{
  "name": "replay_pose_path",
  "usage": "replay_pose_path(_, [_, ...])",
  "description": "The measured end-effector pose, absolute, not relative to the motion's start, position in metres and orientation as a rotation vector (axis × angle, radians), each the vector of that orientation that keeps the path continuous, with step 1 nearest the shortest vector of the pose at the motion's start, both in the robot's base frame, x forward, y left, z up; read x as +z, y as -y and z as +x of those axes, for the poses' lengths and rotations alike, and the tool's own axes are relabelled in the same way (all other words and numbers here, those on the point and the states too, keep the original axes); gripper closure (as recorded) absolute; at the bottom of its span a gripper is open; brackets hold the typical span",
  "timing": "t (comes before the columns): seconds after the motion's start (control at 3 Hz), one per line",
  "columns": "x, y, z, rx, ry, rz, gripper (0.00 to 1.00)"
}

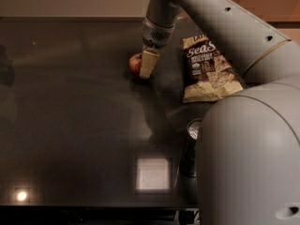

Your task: Move apple near brown chip bag

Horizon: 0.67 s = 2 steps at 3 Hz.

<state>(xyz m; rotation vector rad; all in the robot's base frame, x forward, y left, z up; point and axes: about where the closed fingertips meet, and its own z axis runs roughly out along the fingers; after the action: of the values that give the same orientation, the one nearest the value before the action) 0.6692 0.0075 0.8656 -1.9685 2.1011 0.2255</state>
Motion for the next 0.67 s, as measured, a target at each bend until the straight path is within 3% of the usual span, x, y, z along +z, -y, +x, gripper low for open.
replay_pose_path(0.33, [0.86,0.035,0.674,0.179,-2.202,-1.907,1.0])
replay_pose_path(0.67, [0.857,0.07,0.676,0.161,-2.275,-1.834,0.82])
